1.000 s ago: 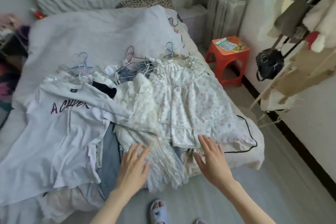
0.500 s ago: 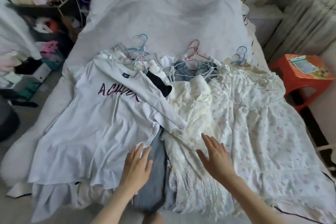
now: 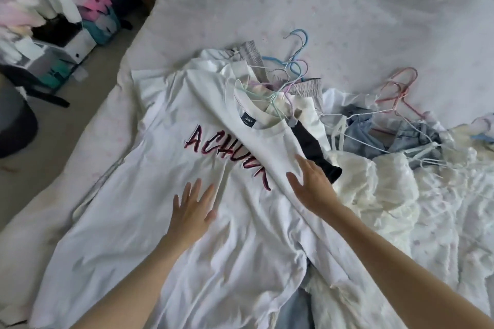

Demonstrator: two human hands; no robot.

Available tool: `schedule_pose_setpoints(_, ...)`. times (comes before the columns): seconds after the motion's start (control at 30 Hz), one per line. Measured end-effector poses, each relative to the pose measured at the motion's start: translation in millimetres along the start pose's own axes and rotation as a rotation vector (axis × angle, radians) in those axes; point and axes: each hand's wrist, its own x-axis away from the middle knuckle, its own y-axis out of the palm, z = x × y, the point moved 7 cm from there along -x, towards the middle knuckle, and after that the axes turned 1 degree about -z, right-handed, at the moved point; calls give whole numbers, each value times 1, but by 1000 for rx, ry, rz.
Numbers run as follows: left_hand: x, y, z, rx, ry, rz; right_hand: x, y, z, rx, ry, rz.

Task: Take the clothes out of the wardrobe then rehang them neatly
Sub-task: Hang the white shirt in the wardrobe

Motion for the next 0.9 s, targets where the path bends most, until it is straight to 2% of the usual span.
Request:
schedule_pose_setpoints(0.2,-38,49,-32,-60,-7,-172,-95,11,9,78,173,58)
schedule_pose_setpoints(0.37,-53,59,-33,-48,39,-190,-123,24,13,-131,268,61)
schedule_pose_setpoints(0.47,-51,58,-35,-24,-9,-232,-126,26,12,-221,315,97)
schedule_pose_setpoints(0.53,-50,58,-35,-16,-12,-303,-126,24,10,-267,318,143)
schedule_pose_setpoints(0.67,-50,49,-35,64,-30,-338,-111,6,12,-443,348,283)
schedule_pose_setpoints(0.77,-40,24,-30,147,-47,-183,-87,-20,14,-550,323,332)
schedule_pose_setpoints(0.9,-25,-44,3,330,58,204,-38,-67,14,-540,209,390)
